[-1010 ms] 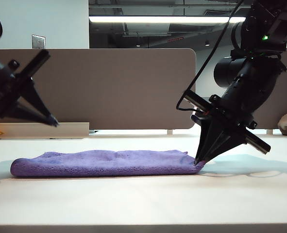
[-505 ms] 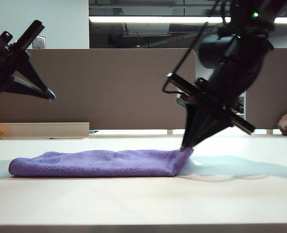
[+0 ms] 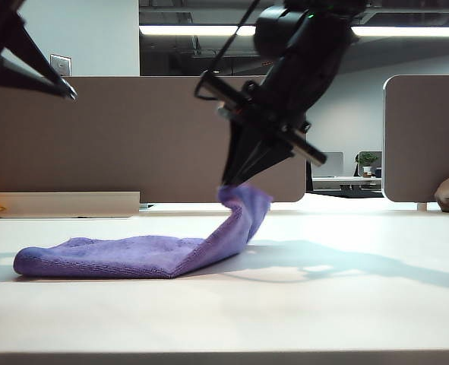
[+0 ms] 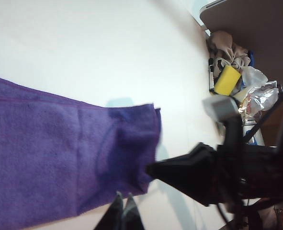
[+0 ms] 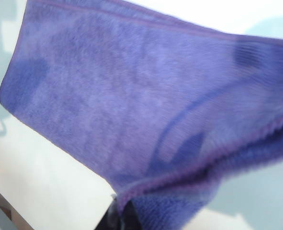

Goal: Fold the bottom of the cloth upward, then fold it vertically to form a square shape.

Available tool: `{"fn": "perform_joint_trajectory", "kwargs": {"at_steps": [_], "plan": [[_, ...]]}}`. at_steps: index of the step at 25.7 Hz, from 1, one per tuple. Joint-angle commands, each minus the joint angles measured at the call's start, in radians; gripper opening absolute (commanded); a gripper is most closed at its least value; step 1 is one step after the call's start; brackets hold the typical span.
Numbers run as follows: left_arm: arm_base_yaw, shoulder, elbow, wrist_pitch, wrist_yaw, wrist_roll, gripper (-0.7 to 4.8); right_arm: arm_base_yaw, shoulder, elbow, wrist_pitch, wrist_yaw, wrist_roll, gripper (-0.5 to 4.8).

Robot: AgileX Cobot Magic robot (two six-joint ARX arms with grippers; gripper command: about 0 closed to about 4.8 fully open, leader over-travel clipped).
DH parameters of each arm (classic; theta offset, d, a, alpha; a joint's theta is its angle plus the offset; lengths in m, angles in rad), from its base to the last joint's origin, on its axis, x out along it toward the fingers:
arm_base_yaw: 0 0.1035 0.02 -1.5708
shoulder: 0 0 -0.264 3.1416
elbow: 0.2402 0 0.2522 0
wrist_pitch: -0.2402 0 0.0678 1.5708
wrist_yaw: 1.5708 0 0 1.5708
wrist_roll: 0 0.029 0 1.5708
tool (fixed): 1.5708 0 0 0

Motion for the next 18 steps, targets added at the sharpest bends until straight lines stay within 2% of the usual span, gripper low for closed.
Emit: {"fn": "perform_joint_trajectory", "kwargs": {"at_steps": [1, 9, 18], "plan": [[0.002, -0.061, 0.003, -0.018, -0.002, 0.011, -0.06, 0.037, 0.034, 0.043, -0.001, -0.017, 0.002, -0.02], [0.002, -0.181, 0.003, -0.082, -0.010, 0.024, -0.06, 0.131, 0.134, 0.176, 0.000, -0.024, 0.017, -0.02], [0.002, -0.271, 0.003, -0.145, -0.010, 0.030, -0.06, 0.190, 0.236, 0.302, 0.006, -0.059, 0.045, -0.02]]}}
